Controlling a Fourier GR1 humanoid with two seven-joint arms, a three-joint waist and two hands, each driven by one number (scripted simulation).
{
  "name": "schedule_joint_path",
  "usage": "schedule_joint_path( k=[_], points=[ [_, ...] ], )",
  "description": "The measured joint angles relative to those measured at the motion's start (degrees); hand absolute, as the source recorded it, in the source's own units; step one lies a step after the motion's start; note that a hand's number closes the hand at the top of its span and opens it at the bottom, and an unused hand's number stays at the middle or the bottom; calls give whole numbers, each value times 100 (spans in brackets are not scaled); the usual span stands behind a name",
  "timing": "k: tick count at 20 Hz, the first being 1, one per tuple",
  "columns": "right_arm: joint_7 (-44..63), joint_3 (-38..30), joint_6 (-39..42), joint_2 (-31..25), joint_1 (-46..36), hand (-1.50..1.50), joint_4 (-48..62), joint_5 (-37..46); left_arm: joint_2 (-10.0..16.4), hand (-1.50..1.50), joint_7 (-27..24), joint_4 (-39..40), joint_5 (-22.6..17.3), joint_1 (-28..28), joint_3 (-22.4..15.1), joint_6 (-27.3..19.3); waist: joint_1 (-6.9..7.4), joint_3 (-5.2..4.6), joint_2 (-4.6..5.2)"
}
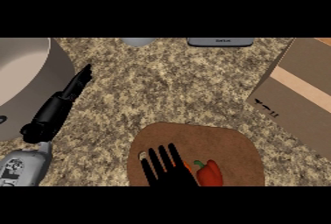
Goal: Pick the squash from the cutting board and place it in the cardboard box
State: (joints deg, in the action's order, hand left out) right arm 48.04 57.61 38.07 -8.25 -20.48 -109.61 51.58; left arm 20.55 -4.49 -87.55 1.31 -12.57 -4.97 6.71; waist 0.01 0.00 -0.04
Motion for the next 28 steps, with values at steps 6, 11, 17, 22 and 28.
schedule_joint_path(
  k=[6, 11, 17, 22, 28],
  points=[
    [-367, -162, 31, 149, 260, -150, 205, 270, -188, 0, -6, 5, 166, -3, 129, 69, 1, 0, 1],
    [-733, -312, -71, 60, 448, -150, 376, 518, -256, 0, 139, -58, 216, -78, 234, 228, 1, 0, 1],
    [-1021, -320, -488, 81, 589, -150, 951, 1038, -326, 0, 77, -96, 315, 24, 330, 357, 4, 0, 2],
    [-1396, -630, -537, 136, 654, -150, 1183, 1194, -371, 0, 66, -144, 364, 62, 475, 488, 4, 0, 2],
    [-2069, -530, -887, 99, 647, 150, 1562, 1416, -492, 0, 223, -283, 455, 57, 474, 520, 9, 0, 3]
  ],
)
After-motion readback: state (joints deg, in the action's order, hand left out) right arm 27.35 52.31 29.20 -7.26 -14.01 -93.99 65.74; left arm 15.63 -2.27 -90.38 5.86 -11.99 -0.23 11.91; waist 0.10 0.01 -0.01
